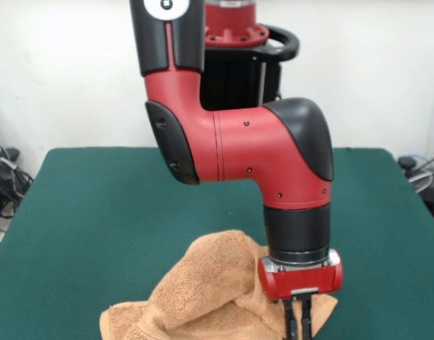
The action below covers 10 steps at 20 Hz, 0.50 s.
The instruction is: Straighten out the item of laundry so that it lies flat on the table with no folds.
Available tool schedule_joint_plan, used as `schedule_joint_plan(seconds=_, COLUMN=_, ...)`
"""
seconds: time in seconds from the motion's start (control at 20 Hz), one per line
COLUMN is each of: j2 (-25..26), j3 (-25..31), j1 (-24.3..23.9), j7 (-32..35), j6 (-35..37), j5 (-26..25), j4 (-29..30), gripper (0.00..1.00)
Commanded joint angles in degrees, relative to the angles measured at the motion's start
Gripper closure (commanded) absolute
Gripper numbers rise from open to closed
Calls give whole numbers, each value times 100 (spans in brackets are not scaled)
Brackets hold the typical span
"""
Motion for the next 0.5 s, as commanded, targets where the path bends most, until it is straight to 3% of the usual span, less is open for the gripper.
schedule_joint_plan(seconds=0.05, j2=-214, j3=-197, j1=292, j7=945, j6=1084, j5=430, j4=764, gripper=100)
schedule_joint_plan(seconds=0.5, j2=-819, j3=-342, j1=190, j7=1215, j6=1196, j5=815, j4=1655, gripper=100)
